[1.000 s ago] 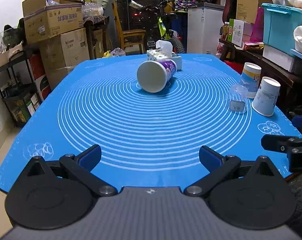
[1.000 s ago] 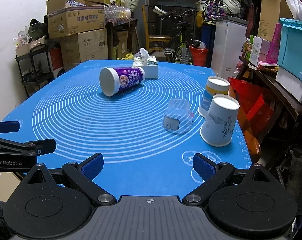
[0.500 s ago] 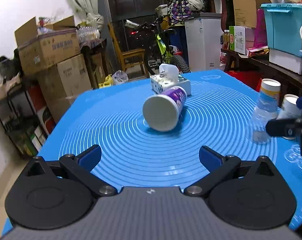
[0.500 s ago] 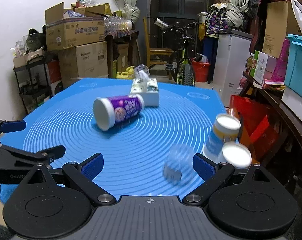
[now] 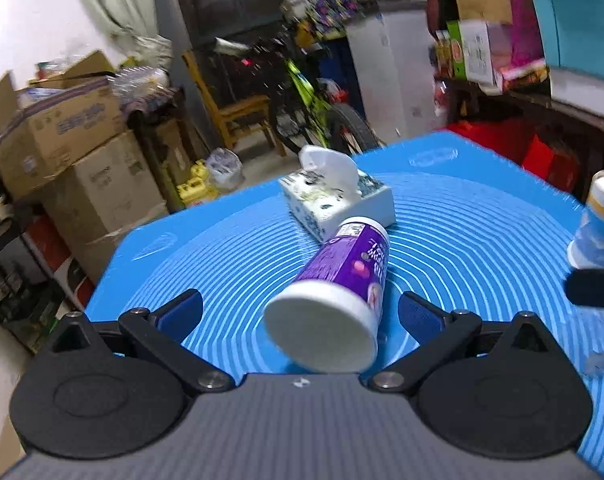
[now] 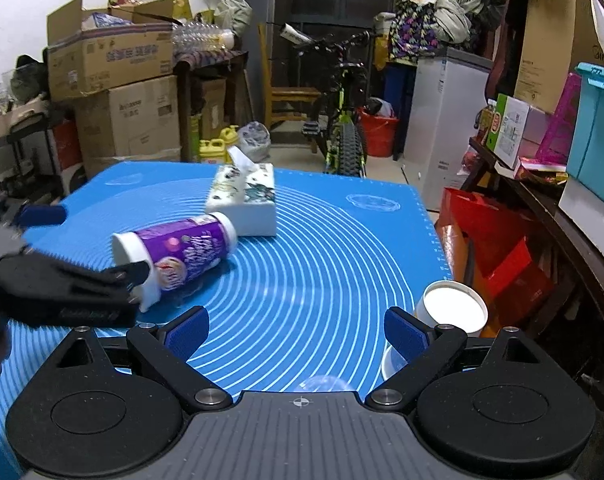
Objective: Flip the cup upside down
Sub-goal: 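Reach the left gripper to the lying purple cup and grasp its body, then lift the purple cup off the mat with the left gripper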
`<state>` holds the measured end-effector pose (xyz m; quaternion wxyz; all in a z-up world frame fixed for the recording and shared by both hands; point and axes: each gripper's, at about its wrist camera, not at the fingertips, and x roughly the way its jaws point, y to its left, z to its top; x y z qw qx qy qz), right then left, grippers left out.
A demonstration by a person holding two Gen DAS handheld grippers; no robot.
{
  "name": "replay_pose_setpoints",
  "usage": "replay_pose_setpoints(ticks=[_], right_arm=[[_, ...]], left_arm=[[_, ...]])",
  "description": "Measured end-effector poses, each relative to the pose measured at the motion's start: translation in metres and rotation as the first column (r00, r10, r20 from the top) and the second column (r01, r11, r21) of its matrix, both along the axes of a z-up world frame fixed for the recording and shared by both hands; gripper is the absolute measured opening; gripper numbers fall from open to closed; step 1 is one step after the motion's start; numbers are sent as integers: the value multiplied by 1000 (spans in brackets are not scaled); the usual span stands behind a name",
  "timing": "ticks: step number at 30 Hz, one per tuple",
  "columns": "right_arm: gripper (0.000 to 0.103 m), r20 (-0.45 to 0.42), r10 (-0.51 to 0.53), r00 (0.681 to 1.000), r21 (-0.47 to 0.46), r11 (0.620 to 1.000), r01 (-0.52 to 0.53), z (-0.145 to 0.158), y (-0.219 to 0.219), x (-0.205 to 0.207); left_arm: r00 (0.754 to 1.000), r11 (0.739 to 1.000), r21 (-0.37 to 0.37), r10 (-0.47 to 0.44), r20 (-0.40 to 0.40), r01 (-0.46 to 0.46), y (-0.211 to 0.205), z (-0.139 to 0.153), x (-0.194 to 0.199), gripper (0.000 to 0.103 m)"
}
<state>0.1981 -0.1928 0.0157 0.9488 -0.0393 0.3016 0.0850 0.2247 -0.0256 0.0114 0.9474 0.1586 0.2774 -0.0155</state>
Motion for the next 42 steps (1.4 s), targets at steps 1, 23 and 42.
replay_pose_setpoints(ticks=[1, 23, 42], right_arm=[[95, -6, -4, 1000, -4, 1000, 4, -3, 0, 5], [94, -33, -14, 999, -21, 1000, 13, -18, -1, 17], [94, -124, 33, 992, -24, 999, -37, -27, 0, -84]], left_arm=[[1000, 1000, 15, -11, -22, 11, -2, -2, 10, 103], [972, 999, 19, -25, -232, 31, 0, -17, 14, 73], [971, 996, -93, -14, -237, -8, -5, -19, -117, 73]])
